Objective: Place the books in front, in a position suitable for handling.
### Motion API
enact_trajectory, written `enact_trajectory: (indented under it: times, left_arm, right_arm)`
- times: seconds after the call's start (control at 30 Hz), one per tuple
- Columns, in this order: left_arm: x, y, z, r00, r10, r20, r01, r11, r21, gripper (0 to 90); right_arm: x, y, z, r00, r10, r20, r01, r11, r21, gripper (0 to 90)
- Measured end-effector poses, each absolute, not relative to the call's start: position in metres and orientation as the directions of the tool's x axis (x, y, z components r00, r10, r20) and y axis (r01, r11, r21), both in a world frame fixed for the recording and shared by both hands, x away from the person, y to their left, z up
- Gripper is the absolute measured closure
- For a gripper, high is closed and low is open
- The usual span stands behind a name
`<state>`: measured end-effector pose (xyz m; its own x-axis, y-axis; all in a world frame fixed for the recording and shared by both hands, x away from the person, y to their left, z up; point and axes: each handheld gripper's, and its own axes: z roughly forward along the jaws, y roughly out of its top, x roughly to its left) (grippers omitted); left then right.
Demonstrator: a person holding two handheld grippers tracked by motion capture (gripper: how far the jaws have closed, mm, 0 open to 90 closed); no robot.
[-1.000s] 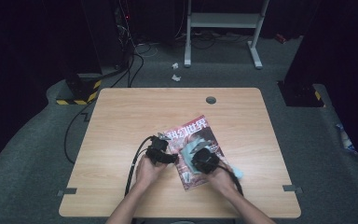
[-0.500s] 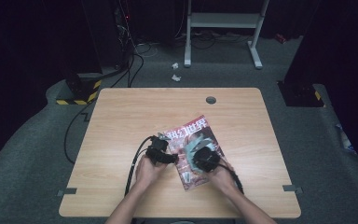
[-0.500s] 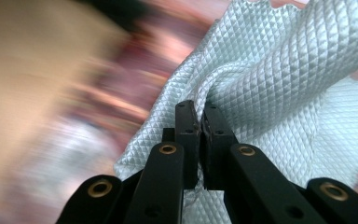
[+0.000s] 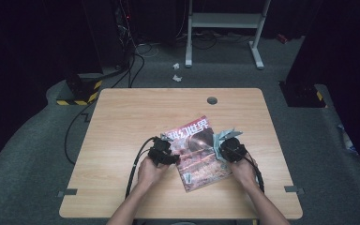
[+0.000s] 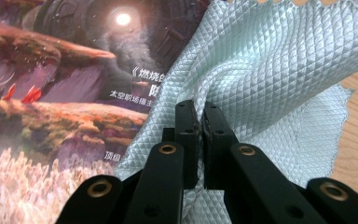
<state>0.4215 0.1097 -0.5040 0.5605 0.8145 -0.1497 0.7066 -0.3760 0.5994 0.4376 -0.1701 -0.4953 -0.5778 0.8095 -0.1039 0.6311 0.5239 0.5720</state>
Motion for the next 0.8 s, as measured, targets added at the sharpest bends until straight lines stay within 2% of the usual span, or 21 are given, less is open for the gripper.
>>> enact_trajectory:
  times: [0.13,0.2,0.37,0.5,0.6,0.8]
  left_arm:
    - [0.414,0.104,-0.503,0.587,0.8,-0.128,0.683,-0.403,0.609,62.5]
    - [0.409,0.102,-0.503,0.597,0.794,-0.117,0.675,-0.418,0.608,62.8]
    - [0.398,0.099,-0.5,0.618,0.771,-0.157,0.693,-0.439,0.572,63.5]
    - [0.389,0.098,-0.499,0.639,0.746,-0.189,0.7,-0.461,0.545,63.3]
    - [0.396,0.1,-0.498,0.616,0.769,-0.17,0.716,-0.457,0.528,54.2]
    - [0.425,0.112,-0.497,0.543,0.836,-0.073,0.717,-0.417,0.559,46.6]
  right_arm:
    - [0.43,-0.169,-0.495,-0.594,0.795,-0.123,0.619,0.549,0.562,87.0]
    - [0.425,-0.171,-0.495,-0.597,0.795,-0.104,0.624,0.542,0.563,87.0]
    - [0.408,-0.176,-0.496,-0.606,0.793,-0.061,0.628,0.524,0.575,87.1]
    - [0.388,-0.173,-0.494,-0.643,0.761,-0.083,0.6,0.569,0.562,87.3]
    - [0.389,-0.168,-0.491,-0.663,0.741,-0.11,0.593,0.608,0.528,87.1]
    - [0.429,-0.15,-0.488,-0.638,0.756,-0.147,0.607,0.611,0.509,86.9]
